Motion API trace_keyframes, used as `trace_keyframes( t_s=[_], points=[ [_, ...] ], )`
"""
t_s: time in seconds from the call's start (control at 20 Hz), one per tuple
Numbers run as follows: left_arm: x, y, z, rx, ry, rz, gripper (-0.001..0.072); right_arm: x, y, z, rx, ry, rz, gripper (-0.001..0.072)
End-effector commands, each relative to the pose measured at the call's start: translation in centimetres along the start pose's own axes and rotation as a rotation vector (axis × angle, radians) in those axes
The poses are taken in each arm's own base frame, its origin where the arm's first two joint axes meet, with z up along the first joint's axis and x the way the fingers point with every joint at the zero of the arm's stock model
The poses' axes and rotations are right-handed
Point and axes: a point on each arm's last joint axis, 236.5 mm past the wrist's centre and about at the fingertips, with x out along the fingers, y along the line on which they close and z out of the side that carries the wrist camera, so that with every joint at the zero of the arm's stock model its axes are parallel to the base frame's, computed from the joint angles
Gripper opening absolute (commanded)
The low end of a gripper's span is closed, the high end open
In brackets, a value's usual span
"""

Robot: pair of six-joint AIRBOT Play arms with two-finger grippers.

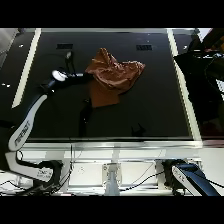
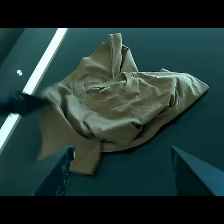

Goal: Fold the clothes and pants, and hang the long-sleeved shirts on hangers.

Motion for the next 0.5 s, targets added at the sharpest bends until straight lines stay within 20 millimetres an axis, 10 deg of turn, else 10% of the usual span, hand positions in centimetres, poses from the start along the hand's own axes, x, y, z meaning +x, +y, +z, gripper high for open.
trace_keyframes(
  t_s=[0.0,0.45],
  points=[
    [-6.4,-6.2,7.9,0.09,-0.195,-0.075,0.0018,0.0,0.0,-0.1,-0.005,0.006,0.0,0.069],
    [-22.3,-24.5,17.0,0.314,-0.645,-0.287,0.0018,0.0,-0.7,-3.1,-0.039,0.126,-0.024,0.0689]
  ],
)
